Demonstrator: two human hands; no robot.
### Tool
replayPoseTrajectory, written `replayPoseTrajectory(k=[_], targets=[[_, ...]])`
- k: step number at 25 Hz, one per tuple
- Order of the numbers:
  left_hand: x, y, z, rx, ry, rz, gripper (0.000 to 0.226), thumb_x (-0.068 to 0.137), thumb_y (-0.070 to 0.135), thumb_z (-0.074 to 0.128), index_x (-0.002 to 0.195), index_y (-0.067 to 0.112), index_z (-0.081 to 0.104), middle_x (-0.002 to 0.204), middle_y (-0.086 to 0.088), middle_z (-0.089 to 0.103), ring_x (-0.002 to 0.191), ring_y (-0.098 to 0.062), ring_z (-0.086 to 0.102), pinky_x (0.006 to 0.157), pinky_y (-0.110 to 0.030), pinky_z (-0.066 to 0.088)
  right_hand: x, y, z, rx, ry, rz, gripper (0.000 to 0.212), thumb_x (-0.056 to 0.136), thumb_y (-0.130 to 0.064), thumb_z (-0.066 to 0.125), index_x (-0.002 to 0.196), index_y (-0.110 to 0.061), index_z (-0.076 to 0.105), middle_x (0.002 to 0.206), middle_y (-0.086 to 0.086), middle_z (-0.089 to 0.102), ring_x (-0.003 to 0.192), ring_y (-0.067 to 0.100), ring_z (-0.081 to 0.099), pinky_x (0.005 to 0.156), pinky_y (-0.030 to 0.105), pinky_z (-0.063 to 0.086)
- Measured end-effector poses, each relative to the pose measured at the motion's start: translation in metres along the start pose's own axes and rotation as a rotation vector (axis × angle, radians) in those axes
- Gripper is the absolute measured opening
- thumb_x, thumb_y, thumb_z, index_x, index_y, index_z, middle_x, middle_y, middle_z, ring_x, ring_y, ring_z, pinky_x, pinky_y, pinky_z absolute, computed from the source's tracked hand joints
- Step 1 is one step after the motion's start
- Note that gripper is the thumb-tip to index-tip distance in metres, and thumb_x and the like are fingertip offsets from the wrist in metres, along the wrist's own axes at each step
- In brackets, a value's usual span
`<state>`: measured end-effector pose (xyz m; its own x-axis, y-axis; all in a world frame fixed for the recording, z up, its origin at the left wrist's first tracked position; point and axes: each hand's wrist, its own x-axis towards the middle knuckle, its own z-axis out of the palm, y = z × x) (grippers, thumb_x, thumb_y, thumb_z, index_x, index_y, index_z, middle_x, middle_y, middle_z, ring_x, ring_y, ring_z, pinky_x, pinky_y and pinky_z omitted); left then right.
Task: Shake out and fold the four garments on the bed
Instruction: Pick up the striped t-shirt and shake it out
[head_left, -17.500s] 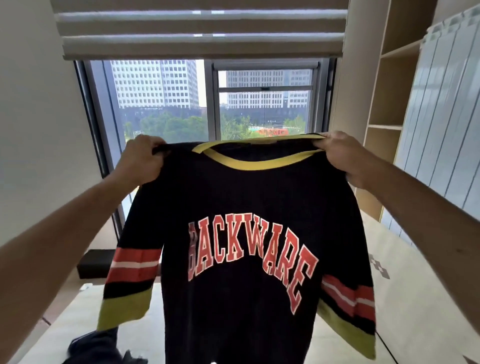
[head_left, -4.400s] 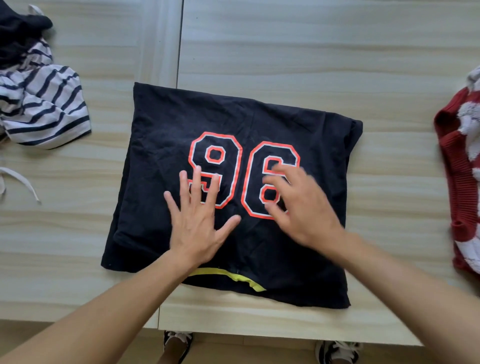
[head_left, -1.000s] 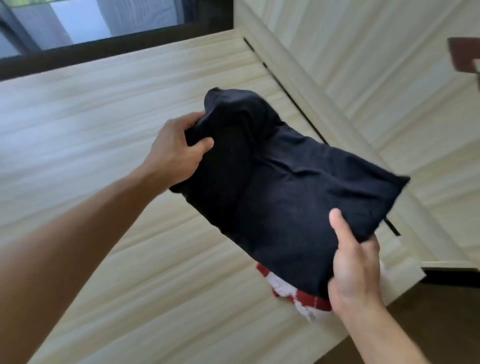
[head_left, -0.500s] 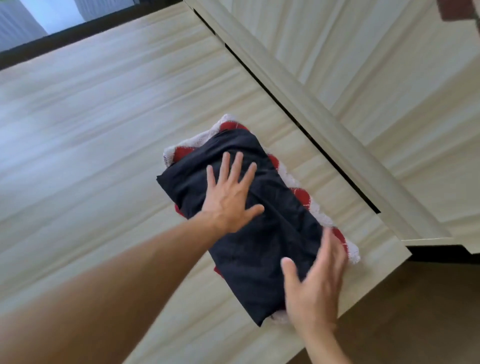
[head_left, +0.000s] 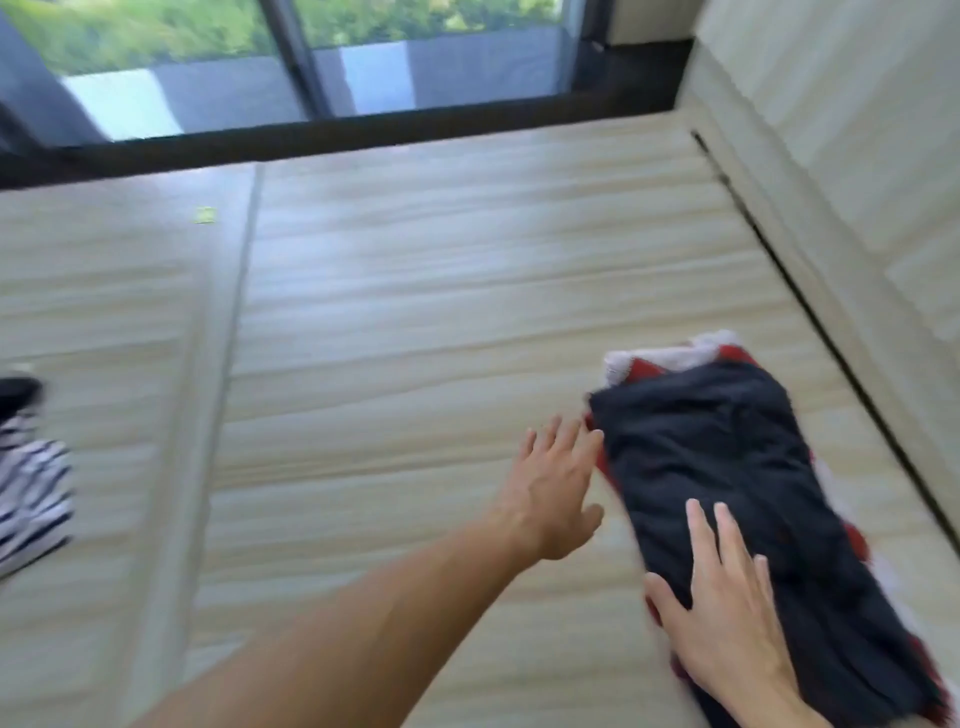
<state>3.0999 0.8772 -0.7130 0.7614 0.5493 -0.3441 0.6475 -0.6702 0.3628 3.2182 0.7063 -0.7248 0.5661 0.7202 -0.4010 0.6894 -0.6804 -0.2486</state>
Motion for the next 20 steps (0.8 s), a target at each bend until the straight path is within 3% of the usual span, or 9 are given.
replayPoseTrajectory(k=[7, 10, 16, 20], targets=[[-0.2, -0.301, -0.067, 0.017, 0.176, -0.554, 0.08, 0.098, 0.043, 0.053, 0.159, 0.014, 0.012, 0.168, -0.013, 0.013, 0.156, -0.031, 0.007, 0.127, -0.044, 0.009, -0.013, -0.315, 0.063, 0.054, -0.014, -0.436, 0.086, 0.096, -0.044, 0.056, 0.161, -0.024, 0.003, 0.17, 0.004, 0.001, 0.156, 0.02, 0.002, 0.126, 0.039, -0.001], [-0.29, -0.402, -0.066, -0.003, 0.21, -0.716, 0.079, 0.099, 0.043, 0.049, 0.16, 0.014, 0.009, 0.169, -0.012, 0.007, 0.157, -0.029, 0.002, 0.127, -0.042, 0.004, -0.034, -0.439, 0.102, 0.054, -0.041, -0.571, 0.087, 0.096, -0.041, 0.059, 0.161, -0.022, 0.005, 0.169, 0.006, 0.004, 0.156, 0.021, 0.006, 0.127, 0.04, 0.003], [-0.403, -0.546, -0.02, -0.063, 0.231, -0.979, 0.067, 0.093, 0.043, 0.056, 0.151, 0.02, 0.031, 0.161, -0.015, 0.019, 0.152, -0.036, 0.01, 0.123, -0.046, 0.02, -0.074, -0.588, 0.189, 0.047, -0.149, -0.705, 0.083, 0.095, -0.04, 0.061, 0.16, -0.022, 0.013, 0.167, 0.008, 0.013, 0.154, 0.025, 0.015, 0.125, 0.043, 0.014], [-0.401, -0.606, 0.028, -0.275, 0.061, -1.077, 0.078, 0.092, 0.044, 0.064, 0.156, 0.035, 0.021, 0.166, -0.02, -0.014, 0.154, -0.044, -0.007, 0.123, -0.053, 0.021, -0.082, -0.621, 0.257, -0.012, -0.248, -0.743, 0.082, 0.095, -0.042, 0.059, 0.16, -0.024, 0.012, 0.166, 0.007, 0.014, 0.152, 0.025, 0.021, 0.123, 0.038, 0.019]])
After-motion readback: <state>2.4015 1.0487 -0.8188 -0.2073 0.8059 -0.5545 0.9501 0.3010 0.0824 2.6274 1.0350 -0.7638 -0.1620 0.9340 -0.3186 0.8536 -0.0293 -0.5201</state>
